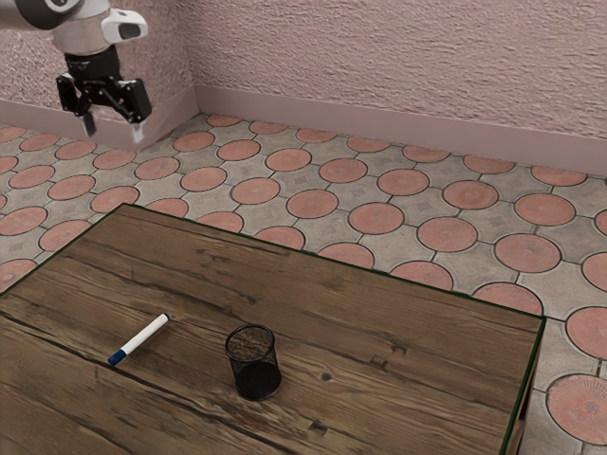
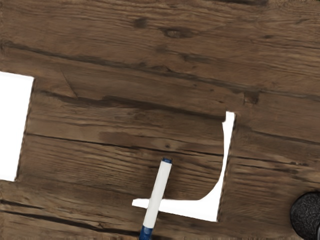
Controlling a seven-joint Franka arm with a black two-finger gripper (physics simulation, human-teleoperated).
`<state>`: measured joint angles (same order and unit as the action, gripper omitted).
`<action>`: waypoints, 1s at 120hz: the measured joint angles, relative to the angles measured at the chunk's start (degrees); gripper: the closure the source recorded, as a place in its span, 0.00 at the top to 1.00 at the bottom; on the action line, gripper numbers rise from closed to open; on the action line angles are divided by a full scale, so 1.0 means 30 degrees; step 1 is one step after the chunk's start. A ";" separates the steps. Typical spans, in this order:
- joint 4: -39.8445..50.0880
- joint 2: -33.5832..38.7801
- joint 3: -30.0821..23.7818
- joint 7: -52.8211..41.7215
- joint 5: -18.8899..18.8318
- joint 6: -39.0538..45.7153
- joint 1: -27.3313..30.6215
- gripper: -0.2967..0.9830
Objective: Put the marker into the pen holder.
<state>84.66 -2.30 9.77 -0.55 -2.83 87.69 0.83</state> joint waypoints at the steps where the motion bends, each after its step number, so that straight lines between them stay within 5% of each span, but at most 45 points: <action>1: 0.0000 0.0000 -0.0004 -0.0004 -0.0005 -0.0003 0.0041 0.77; 28: 0.0520 -0.0419 -0.0211 0.0067 -0.0412 0.0438 -0.0492 0.77; 40: 0.5892 -0.1356 -0.0094 0.0036 -0.0728 0.3914 -0.1578 0.77; 56: 0.8754 -0.3250 -0.0013 -0.0217 -0.0146 0.8280 -0.0588 0.77; 81: 1.5678 -0.0293 -0.0004 -0.0490 0.0247 1.3400 0.0315 0.77; 120: 1.6476 -0.1176 -0.0046 -0.1447 -0.0660 1.5671 0.0033 0.75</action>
<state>134.09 -5.83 9.63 -4.89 -4.81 134.70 0.93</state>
